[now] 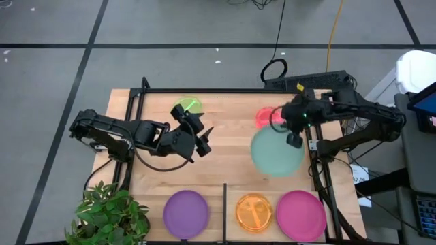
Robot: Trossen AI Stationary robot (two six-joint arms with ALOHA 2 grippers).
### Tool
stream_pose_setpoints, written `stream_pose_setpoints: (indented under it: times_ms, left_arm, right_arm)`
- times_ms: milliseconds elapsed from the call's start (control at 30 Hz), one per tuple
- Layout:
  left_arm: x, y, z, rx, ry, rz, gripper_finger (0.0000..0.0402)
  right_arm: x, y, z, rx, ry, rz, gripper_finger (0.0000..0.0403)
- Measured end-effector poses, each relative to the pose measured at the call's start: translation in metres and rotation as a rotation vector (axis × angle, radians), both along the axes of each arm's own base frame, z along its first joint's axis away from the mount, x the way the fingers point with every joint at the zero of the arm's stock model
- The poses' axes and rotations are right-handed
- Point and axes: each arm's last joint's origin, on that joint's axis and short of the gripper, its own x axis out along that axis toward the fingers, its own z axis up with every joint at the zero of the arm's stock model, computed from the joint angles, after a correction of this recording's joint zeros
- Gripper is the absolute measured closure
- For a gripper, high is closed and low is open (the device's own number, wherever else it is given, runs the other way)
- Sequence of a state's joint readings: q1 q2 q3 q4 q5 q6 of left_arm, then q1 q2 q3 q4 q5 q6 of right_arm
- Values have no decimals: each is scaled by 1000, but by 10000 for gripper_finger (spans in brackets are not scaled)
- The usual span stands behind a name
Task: Place and stack plates onto a shelf
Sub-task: Stack the blue plate on top of the pink plate on the shelf
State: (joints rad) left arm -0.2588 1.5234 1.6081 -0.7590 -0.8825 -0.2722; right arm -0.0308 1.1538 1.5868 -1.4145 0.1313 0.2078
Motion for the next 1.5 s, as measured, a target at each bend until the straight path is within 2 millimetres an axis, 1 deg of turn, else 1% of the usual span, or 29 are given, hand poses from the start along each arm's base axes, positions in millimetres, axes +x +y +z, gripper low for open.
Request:
stream_pose_setpoints:
  times_ms: [100, 233, 467, 667, 1067, 1233, 1400, 1500]
  left_arm:
    - [1, 0, -1, -31, -26, 18, 126]
    - [0, -2, 0, -56, -49, 24, 126]
    - [0, -8, -2, -122, -51, -28, 126]
    - [-2, -8, -5, -156, -29, -25, 126]
    - [-4, -7, -7, -179, -17, -6, 126]
    - [-4, -7, -7, -184, -21, -3, 126]
    - [-4, -8, -8, -202, -14, -22, 126]
    - [-4, -9, -8, -216, -8, -37, 126]
  right_arm:
    - [-2, 12, -11, 67, 34, 83, 403]
    - [-1, 27, -31, 134, 86, 139, 403]
    - [-6, 48, -67, 237, 176, 181, 403]
    - [-11, 63, -90, 278, 217, 209, 403]
    - [-17, 93, -117, 326, 253, 255, 403]
    - [-22, 105, -128, 328, 260, 314, 403]
    - [-26, 116, -136, 332, 249, 378, 403]
    - [-28, 120, -139, 338, 249, 387, 403]
